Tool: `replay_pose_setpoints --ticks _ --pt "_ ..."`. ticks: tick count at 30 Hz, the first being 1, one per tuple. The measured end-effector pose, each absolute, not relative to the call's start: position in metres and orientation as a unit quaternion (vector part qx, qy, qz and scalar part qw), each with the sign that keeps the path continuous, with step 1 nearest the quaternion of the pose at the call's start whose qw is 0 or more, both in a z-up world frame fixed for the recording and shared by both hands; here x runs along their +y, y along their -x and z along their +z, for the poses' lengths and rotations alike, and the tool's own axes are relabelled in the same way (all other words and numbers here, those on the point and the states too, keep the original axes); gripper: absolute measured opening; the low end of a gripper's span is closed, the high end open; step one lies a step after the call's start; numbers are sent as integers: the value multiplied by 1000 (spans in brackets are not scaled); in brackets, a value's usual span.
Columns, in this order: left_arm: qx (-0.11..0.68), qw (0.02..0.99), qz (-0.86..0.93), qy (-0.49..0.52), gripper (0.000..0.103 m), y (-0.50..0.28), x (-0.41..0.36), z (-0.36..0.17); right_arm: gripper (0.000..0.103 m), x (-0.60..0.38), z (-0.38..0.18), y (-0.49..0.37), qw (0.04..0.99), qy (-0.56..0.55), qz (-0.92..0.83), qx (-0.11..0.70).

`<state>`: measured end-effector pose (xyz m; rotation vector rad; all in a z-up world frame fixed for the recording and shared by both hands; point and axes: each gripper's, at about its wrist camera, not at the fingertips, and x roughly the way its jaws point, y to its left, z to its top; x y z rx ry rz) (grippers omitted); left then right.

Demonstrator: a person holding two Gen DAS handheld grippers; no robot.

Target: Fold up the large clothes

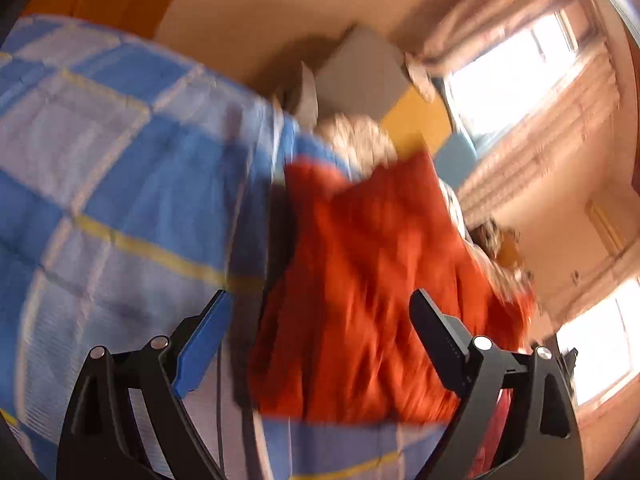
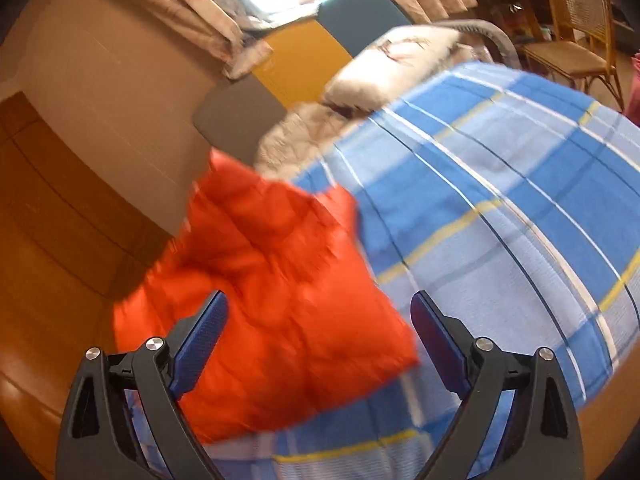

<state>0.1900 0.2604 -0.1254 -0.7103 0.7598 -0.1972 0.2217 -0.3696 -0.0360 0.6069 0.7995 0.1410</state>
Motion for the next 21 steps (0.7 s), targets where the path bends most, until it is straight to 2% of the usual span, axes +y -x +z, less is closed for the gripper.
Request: replay_pose_setpoints --ticks 5,6,7,8,9,10,11,13,15,21 --pt "394 854 -133 313 79 -194 229 -146 82 -355 -80 -239 860 -262 59 435" --pt "395 856 -132 306 75 -196 225 -146 74 -352 -83 -242 860 -254 58 439" --pt "394 854 -139 310 56 -198 225 -146 62 -347 -86 -249 858 -249 63 444" --pt "393 854 -140 311 36 -198 224 -145 57 -344 -87 -251 856 -250 65 447" --pt "392 857 -138 306 28 -198 224 -143 47 -342 -87 -253 855 -250 66 449" --pt "388 860 -141 301 24 -195 224 -140 39 -340 -85 -253 856 -248 69 447" --pt "384 862 -143 298 19 -191 223 -136 35 -340 -83 -251 857 -248 72 446" --pt "378 866 -147 294 14 -185 223 -130 22 -340 -76 -245 858 -248 80 442" --pt "371 867 -149 297 9 -176 223 -124 17 -339 -70 -237 861 -243 85 439" --pt "358 869 -157 305 8 -135 225 -114 15 -341 -49 -201 867 -232 103 428"
